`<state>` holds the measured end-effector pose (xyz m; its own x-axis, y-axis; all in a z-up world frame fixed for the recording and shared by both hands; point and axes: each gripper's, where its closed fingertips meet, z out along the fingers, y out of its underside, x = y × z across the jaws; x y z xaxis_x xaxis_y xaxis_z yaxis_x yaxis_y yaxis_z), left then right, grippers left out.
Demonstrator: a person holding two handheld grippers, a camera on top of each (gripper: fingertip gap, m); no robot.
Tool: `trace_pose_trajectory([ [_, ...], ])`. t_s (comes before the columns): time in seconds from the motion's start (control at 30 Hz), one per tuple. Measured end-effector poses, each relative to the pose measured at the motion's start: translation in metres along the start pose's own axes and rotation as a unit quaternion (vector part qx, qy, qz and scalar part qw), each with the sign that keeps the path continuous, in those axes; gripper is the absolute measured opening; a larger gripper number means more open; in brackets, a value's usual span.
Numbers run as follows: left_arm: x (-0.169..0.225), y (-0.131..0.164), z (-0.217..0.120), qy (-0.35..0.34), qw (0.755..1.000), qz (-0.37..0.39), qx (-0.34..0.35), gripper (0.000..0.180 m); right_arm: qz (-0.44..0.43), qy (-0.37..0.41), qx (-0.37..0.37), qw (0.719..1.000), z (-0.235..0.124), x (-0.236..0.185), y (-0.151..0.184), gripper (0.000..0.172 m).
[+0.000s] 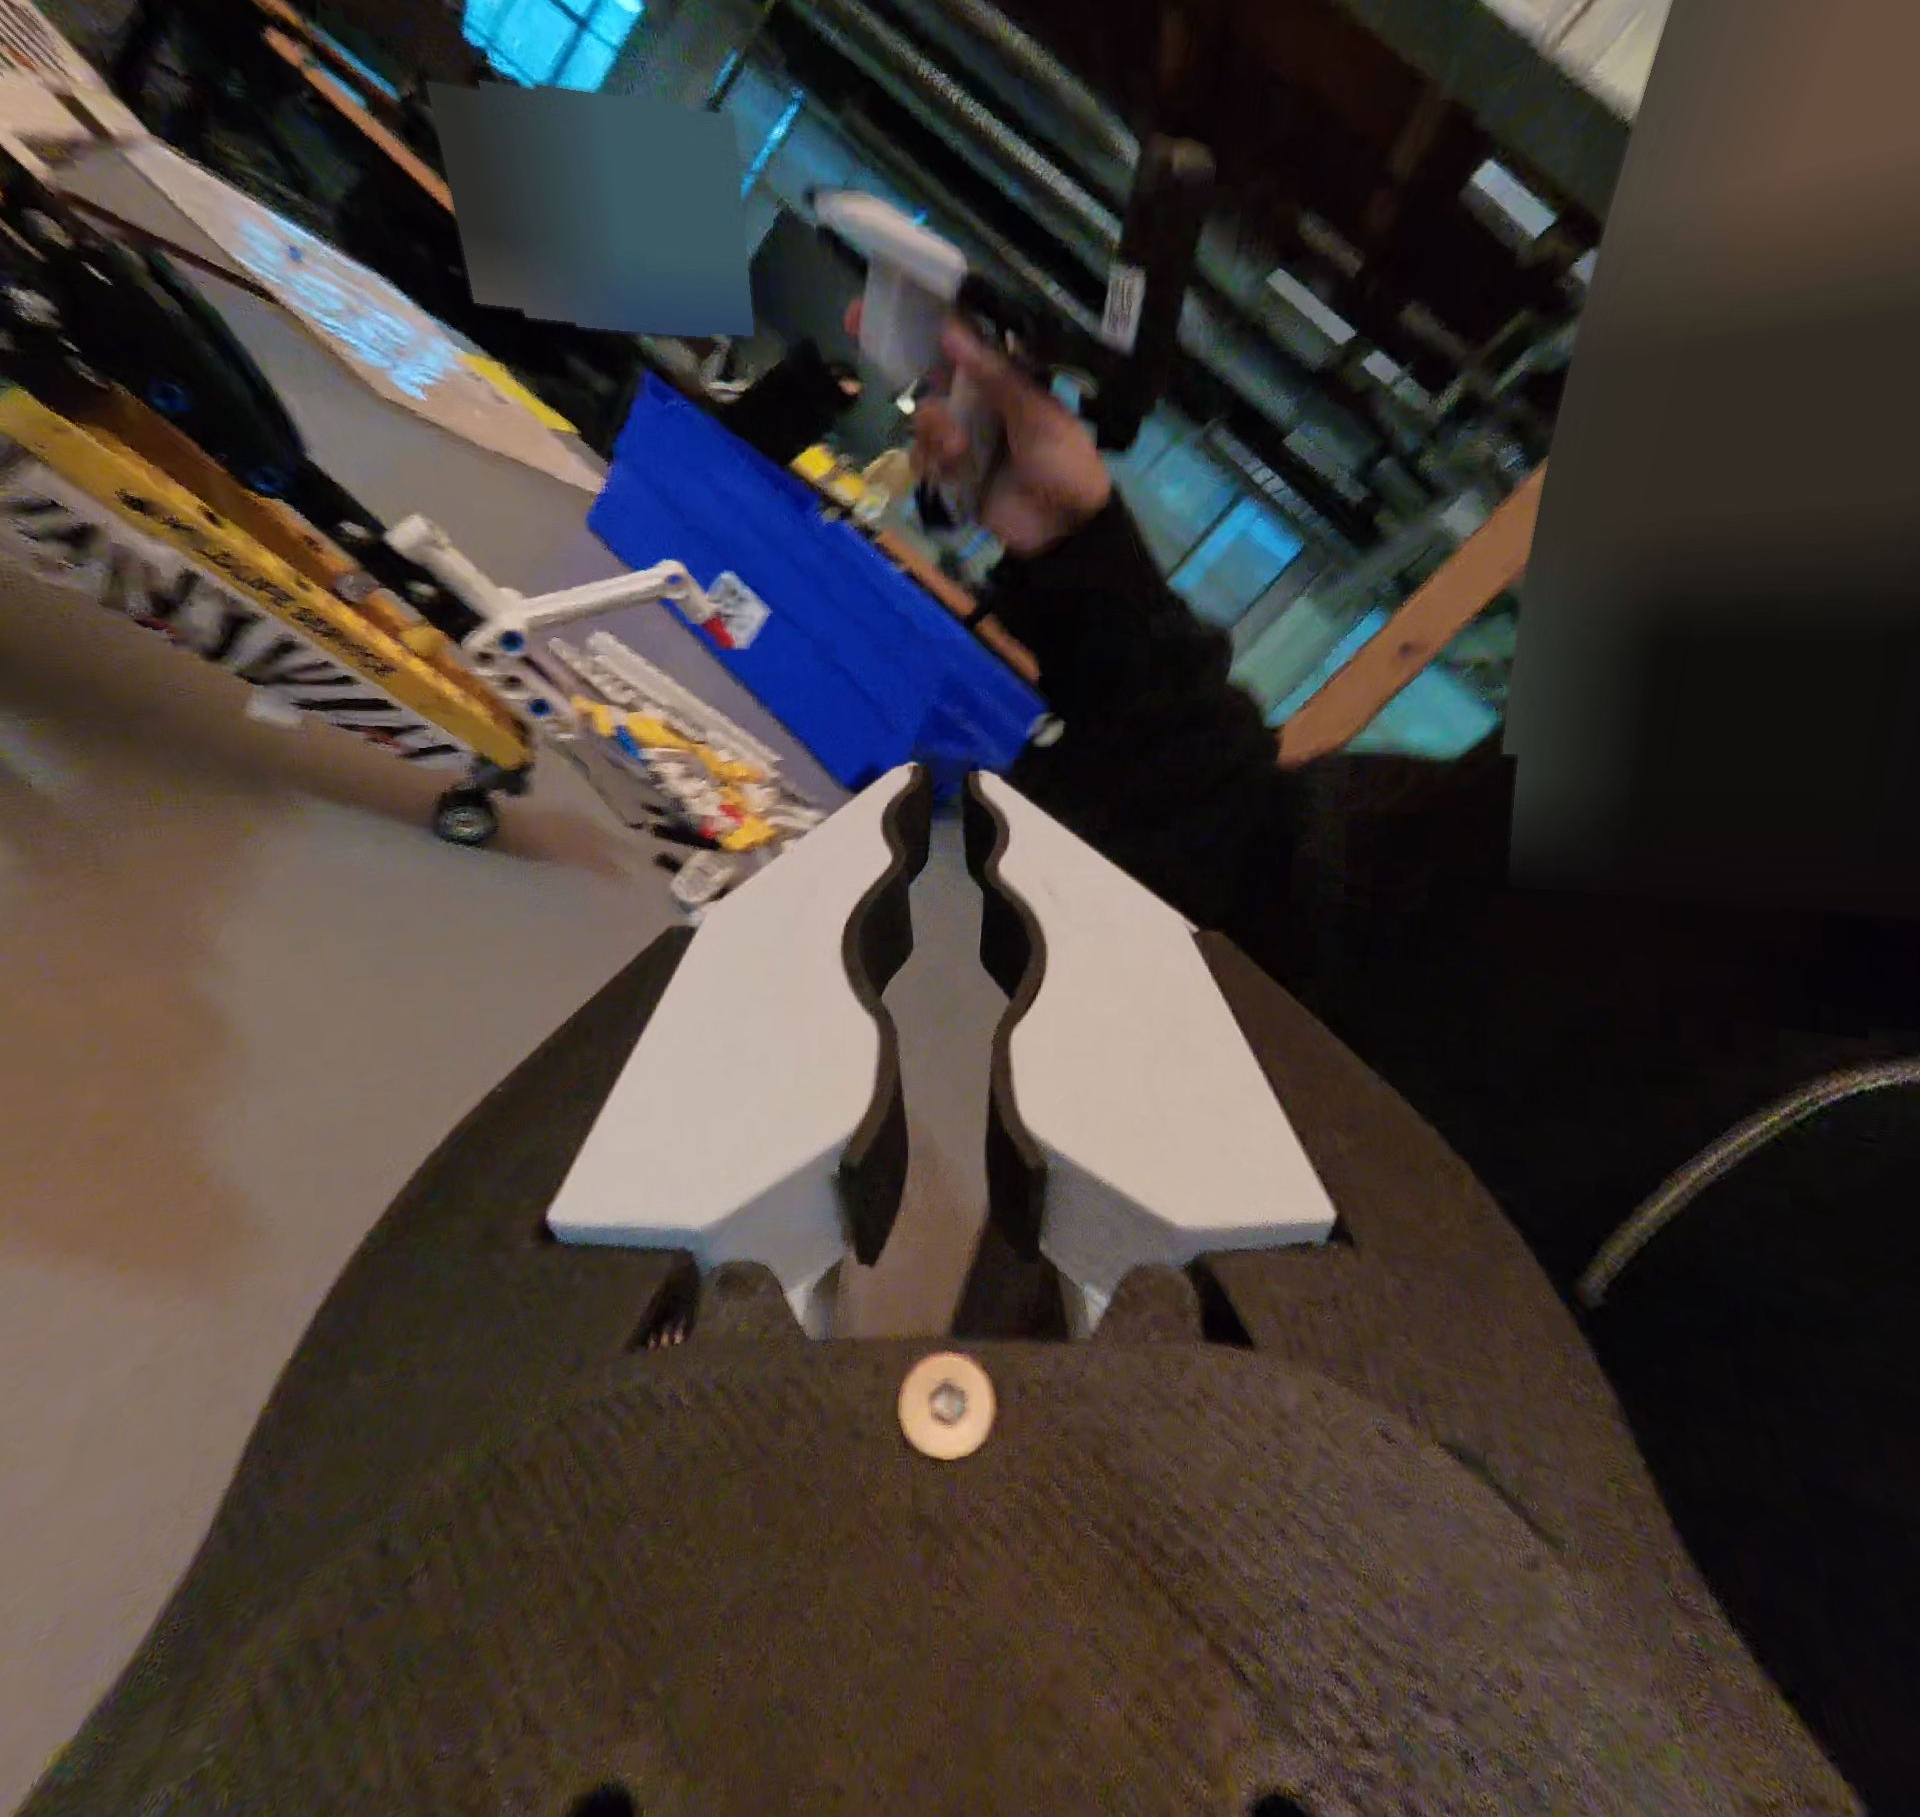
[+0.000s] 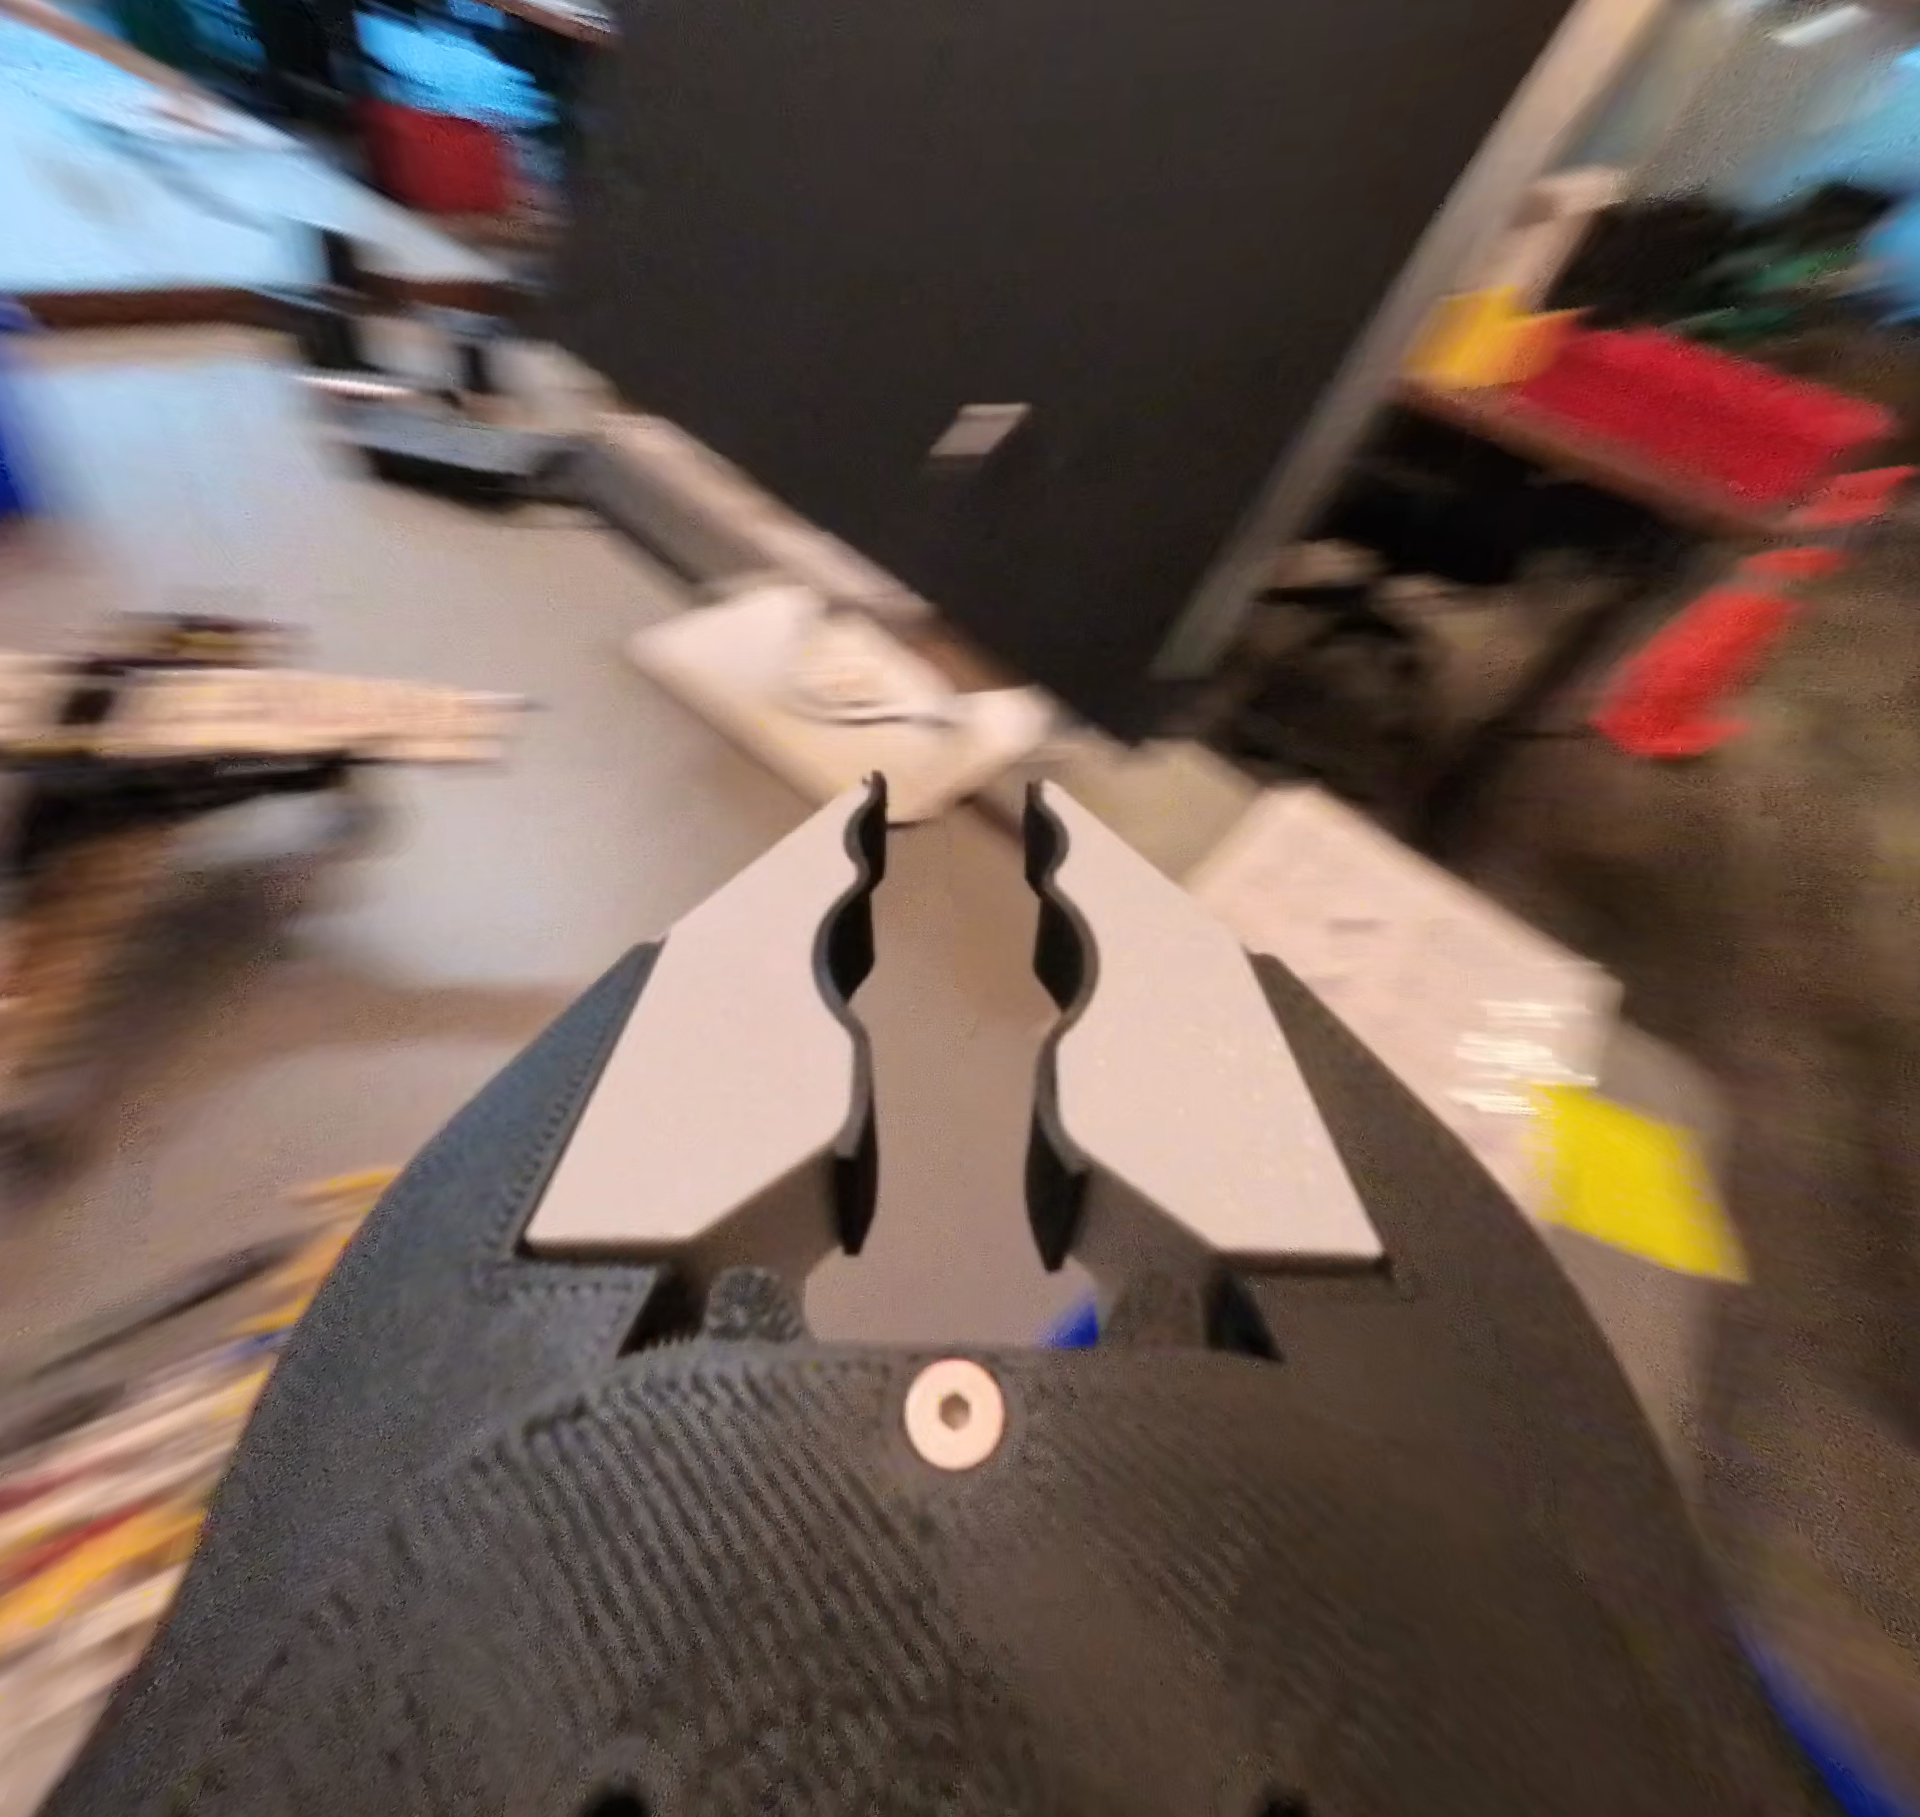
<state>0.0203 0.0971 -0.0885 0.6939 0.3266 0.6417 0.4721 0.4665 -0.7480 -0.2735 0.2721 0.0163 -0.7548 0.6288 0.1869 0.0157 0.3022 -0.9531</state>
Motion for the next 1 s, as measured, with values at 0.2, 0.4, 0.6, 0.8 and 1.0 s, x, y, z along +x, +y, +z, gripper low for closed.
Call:
trace_pose_trajectory([
  [0.2,-0.021,-0.025,-0.015,-0.086,0.987,0.100,0.089,0.001,0.020,0.104,-0.249,0.963,0.122,0.231,0.101,0.009],
  [0.4,-0.031,-0.036,-0.023,-0.089,0.985,0.060,0.138,0.003,0.146,0.070,-0.360,0.919,0.209,0.259,0.177,0.004],
  [0.6,-0.039,-0.035,-0.019,-0.100,0.986,0.041,0.126,0.003,0.192,0.100,-0.440,0.871,0.231,0.270,0.219,0.015],
  [0.8,-0.041,-0.036,-0.017,-0.092,0.988,0.035,0.123,0.002,0.153,0.108,-0.479,0.857,0.228,0.272,0.228,0.014],
  [1.0,-0.040,-0.037,-0.015,-0.080,0.988,0.035,0.124,0.002,0.161,0.113,-0.489,0.850,0.222,0.273,0.234,0.000],
])
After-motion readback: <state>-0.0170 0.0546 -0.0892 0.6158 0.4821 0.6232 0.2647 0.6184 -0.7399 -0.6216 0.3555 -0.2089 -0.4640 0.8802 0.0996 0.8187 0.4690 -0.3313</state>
